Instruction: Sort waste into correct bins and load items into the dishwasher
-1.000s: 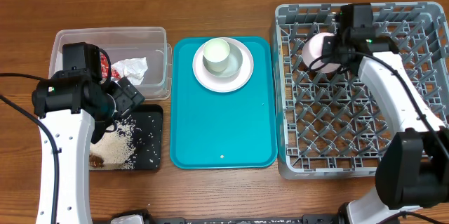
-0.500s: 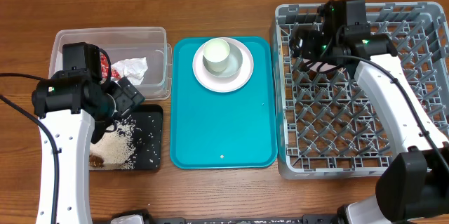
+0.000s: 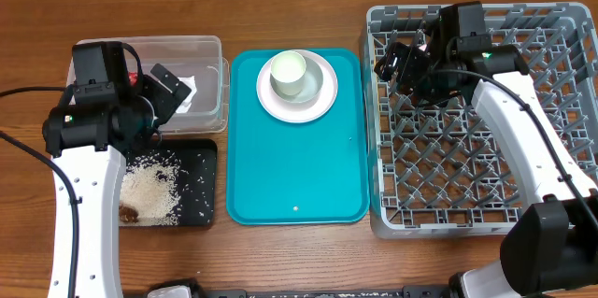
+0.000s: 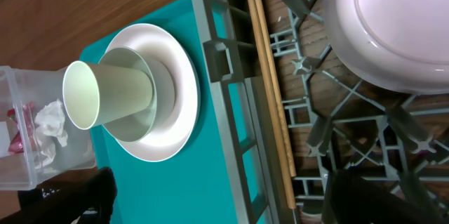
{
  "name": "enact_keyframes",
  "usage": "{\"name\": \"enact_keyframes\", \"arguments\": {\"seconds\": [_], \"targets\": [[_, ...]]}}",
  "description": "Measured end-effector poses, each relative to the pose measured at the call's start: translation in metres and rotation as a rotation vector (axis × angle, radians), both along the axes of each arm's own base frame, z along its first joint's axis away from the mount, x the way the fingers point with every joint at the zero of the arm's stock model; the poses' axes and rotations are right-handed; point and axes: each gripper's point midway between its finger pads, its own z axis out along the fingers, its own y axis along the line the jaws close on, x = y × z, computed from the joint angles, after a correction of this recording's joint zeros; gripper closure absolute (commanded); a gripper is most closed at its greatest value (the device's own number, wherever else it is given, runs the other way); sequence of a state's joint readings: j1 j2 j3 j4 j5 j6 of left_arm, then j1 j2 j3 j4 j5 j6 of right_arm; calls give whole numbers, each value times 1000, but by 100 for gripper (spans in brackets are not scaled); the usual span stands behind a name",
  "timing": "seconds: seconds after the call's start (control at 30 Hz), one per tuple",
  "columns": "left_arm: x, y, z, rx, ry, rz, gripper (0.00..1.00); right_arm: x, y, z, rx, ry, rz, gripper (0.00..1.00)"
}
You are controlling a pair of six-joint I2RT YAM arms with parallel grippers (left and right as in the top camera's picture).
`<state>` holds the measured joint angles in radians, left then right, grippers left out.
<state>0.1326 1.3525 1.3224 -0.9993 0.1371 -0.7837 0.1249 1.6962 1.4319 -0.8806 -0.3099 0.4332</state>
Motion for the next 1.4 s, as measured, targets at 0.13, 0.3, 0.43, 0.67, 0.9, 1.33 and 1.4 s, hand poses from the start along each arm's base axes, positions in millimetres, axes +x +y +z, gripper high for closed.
{"name": "enact_keyframes", "arguments": {"seconds": [0.13, 0.3, 0.43, 0.67, 0.9, 1.33, 1.4], "targets": [[23, -18, 10, -67, -97, -81, 13, 0, 0, 0, 2, 2, -4, 0], [63, -67, 25, -157, -253, -281, 73, 1, 0, 1, 4, -3, -6, 0], [73, -125, 13, -183, -247, -426, 73, 2, 0, 1, 5, -5, -6, 0], [91, -189, -13, -91, -106, -561, 61, 2, 0, 1, 4, -5, -7, 0], [131, -193, -31, 32, -37, -578, 47, 1, 0, 1, 4, -4, -6, 0], [148, -175, -121, 111, 130, -553, 65, 1, 0, 1, 4, -4, -6, 0], [149, -175, -127, 110, 142, -554, 71, 1, 0, 1, 3, -4, -7, 0]]}}
